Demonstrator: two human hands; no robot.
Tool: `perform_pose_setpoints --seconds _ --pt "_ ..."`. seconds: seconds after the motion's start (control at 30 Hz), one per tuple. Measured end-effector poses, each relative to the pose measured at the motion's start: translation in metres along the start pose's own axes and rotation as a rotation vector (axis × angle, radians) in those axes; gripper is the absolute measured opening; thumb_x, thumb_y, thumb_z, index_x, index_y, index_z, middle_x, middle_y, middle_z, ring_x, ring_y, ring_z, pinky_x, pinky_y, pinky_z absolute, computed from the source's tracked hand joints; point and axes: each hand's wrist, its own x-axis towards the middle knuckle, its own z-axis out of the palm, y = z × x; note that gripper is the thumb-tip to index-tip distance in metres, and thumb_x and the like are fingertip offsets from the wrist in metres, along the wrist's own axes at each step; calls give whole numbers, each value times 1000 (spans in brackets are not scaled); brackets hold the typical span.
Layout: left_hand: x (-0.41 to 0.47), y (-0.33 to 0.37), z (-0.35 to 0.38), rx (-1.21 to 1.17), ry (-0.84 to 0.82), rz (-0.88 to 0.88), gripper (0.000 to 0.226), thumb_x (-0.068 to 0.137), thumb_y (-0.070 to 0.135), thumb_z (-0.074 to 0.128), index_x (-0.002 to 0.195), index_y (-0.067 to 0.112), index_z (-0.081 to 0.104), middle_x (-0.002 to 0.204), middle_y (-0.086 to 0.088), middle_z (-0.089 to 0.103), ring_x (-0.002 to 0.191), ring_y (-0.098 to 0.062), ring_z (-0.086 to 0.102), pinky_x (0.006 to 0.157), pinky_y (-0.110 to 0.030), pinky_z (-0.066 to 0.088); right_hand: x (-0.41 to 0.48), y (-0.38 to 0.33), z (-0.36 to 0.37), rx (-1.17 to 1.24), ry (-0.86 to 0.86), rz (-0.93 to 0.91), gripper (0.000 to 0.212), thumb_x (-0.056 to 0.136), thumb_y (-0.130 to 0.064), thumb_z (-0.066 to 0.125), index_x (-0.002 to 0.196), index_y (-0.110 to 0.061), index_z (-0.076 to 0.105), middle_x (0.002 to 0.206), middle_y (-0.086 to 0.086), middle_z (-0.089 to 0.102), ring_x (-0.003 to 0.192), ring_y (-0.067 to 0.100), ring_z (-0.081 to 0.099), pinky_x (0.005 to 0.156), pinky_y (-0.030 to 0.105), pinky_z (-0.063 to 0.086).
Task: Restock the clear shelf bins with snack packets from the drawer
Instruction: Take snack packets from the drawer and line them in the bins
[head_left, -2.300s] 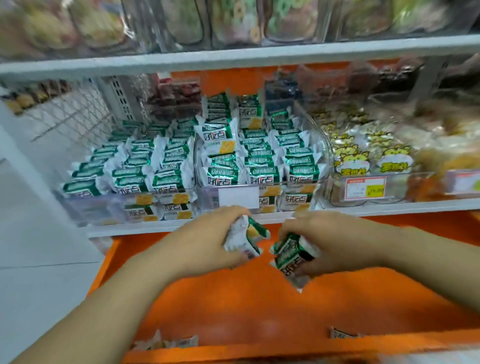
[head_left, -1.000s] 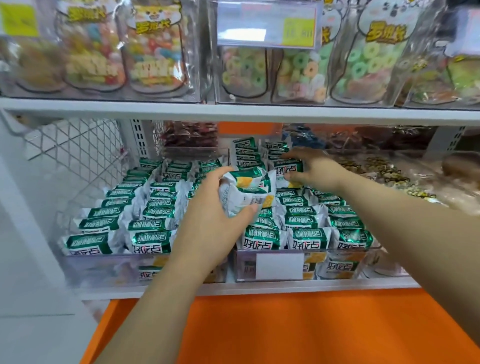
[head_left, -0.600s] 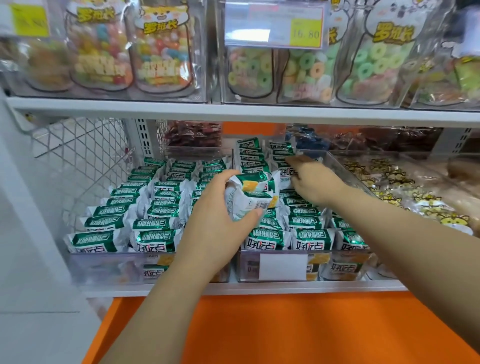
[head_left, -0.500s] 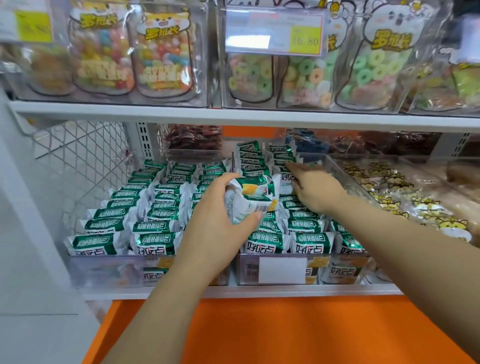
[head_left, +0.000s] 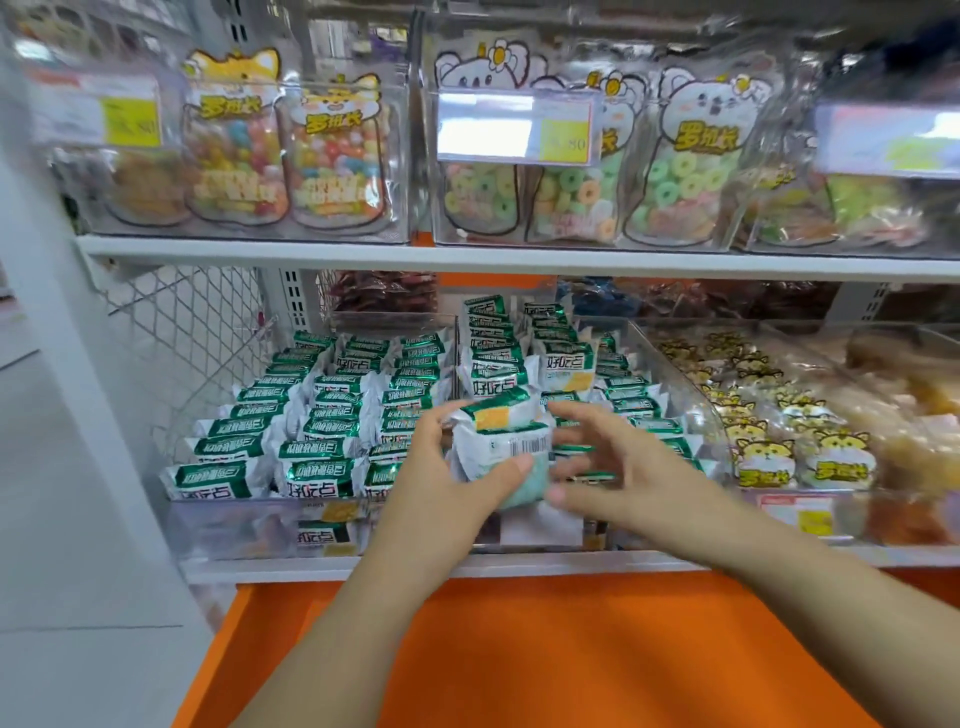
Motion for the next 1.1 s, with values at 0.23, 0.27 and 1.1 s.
perform_pose_setpoints --seconds 0.23,0.27,1.1 --pt "-25 -6 13 -174 -74 -158 44 75 24 77 106 36 48 100 14 65 86 3 65 76 -16 52 -21 4 6 -26 49 36 39 77 -24 77 104 -38 52 81 -1 55 66 18 56 68 32 47" --pt "-26 -5 11 -210 -105 -185 48 74 30 79 112 34 50 102 12 67 92 0 65 84 -22 52 -23 3 5 -21 37 36 36 77 -27 77 101 -35 52 74 3 54 66 21 56 69 36 48" --pt "-18 1 -5 -422 -61 -380 18 97 22 48 104 9 57 98 -7 73 90 -27 71 74 -38 57 -26 19 4 -155 140 -296 15 87 -24 63 100 -30 68 133 -24 44 117 -7 47 90 15 42"
